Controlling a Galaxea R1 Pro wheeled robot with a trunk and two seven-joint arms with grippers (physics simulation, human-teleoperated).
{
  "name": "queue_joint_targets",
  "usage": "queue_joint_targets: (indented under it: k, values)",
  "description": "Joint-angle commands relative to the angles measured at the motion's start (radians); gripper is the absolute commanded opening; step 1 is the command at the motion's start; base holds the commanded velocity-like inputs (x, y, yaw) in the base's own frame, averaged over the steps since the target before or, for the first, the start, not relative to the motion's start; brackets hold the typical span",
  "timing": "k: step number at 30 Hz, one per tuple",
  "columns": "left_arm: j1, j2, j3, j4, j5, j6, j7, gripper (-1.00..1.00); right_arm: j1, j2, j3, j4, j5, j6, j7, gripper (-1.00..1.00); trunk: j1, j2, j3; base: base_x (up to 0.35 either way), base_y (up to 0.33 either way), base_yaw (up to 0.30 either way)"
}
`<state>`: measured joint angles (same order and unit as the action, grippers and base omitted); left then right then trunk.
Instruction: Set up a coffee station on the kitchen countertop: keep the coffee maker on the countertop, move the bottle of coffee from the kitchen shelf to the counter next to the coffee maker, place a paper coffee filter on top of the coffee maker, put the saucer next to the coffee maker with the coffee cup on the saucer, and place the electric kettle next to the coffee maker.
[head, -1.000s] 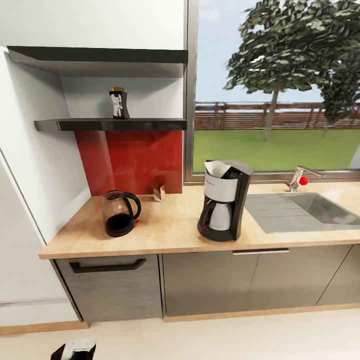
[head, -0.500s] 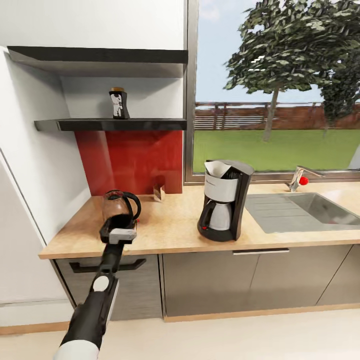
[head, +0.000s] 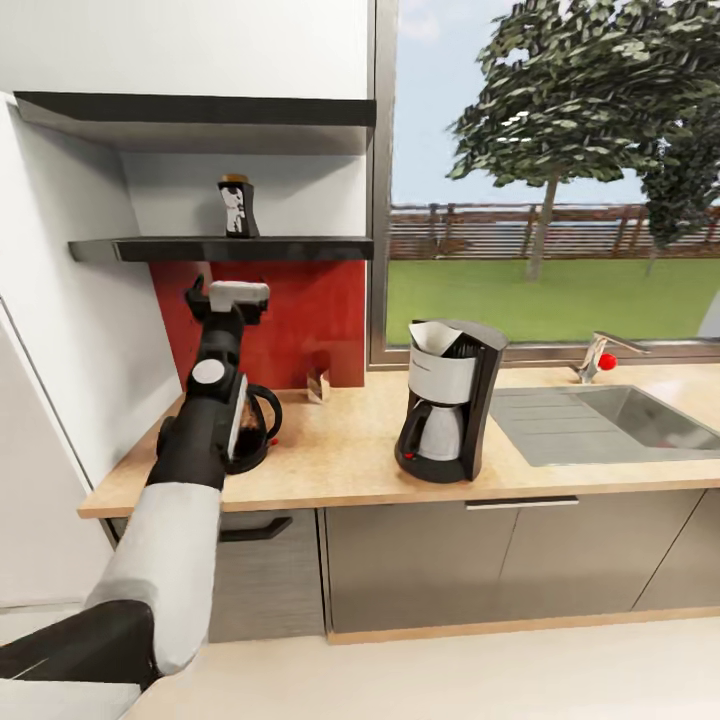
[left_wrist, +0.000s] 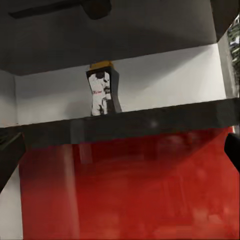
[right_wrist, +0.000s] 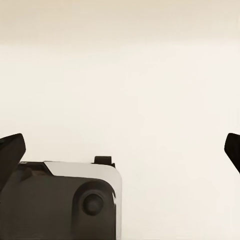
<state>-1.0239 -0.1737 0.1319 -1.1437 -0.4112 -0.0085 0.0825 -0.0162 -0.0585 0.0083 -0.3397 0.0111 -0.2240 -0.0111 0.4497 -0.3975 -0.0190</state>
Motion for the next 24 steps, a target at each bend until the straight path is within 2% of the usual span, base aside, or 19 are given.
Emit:
queue_joint_targets:
  k: [1, 2, 4, 5, 6, 10, 15, 18, 21, 23, 24]
  values:
    - [-0.046, -0.001, 0.002, 0.003, -0.01, 0.025, 0.002, 1.0, -0.001, 0.0, 0.001, 0.001, 0.001, -0.003, -0.001, 1.0, 0.0, -0.003, -0.002, 0.0, 0.0, 0.0]
    - [-0.06, -0.001, 0.002, 0.006, -0.009, 0.039, 0.002, 1.0, -0.001, -0.001, 0.001, 0.001, 0.001, -0.003, -0.001, 1.0, 0.0, -0.003, -0.002, 0.0, 0.0, 0.0]
    - [-0.122, -0.001, 0.001, 0.042, -0.009, 0.107, -0.002, 1.0, -0.001, 0.0, 0.001, 0.001, 0.001, -0.003, -0.001, 1.0, 0.0, -0.003, -0.002, 0.0, 0.0, 0.0]
    - [-0.188, -0.001, 0.001, 0.112, -0.011, 0.159, -0.004, 1.0, -0.001, -0.001, 0.001, 0.001, 0.001, -0.003, -0.001, 1.0, 0.0, -0.003, -0.002, 0.0, 0.0, 0.0]
    - [-0.233, -0.001, 0.001, 0.161, -0.013, 0.184, -0.004, 1.0, -0.001, 0.0, 0.001, 0.001, 0.001, -0.003, -0.001, 1.0, 0.0, -0.003, -0.002, 0.0, 0.0, 0.0]
    - [-0.401, 0.003, 0.002, 0.359, -0.019, 0.226, 0.001, 1.0, -0.001, -0.001, 0.0, -0.001, 0.0, -0.003, -0.001, 1.0, 0.0, -0.003, -0.002, 0.0, 0.0, 0.0]
    - [-0.507, 0.008, 0.007, 0.497, -0.019, 0.234, 0.018, 1.0, -0.001, -0.002, -0.002, -0.002, -0.001, -0.003, -0.001, 1.0, 0.0, -0.003, -0.002, 0.0, 0.0, 0.0]
    - [-0.605, 0.009, 0.006, 0.602, -0.021, 0.239, 0.124, 1.0, -0.001, -0.003, -0.006, -0.002, -0.002, -0.003, -0.002, 1.0, 0.0, -0.003, -0.002, 0.0, 0.0, 0.0]
    - [-0.634, 0.01, 0.002, 0.617, -0.023, 0.27, 0.143, 1.0, -0.001, -0.003, -0.006, -0.002, -0.002, -0.004, -0.003, 1.0, 0.0, -0.003, -0.002, 0.0, 0.0, 0.0]
    - [-0.651, 0.013, 0.0, 0.624, -0.025, 0.346, 0.15, 1.0, -0.001, -0.005, -0.007, -0.002, -0.002, -0.004, -0.003, 1.0, 0.0, -0.003, -0.002, 0.0, 0.0, 0.0]
    - [-0.651, 0.013, 0.0, 0.624, -0.026, 0.35, 0.15, 1.0, -0.001, -0.006, -0.007, -0.002, -0.002, -0.004, -0.003, 1.0, 0.0, -0.003, -0.002, 0.0, 0.0, 0.0]
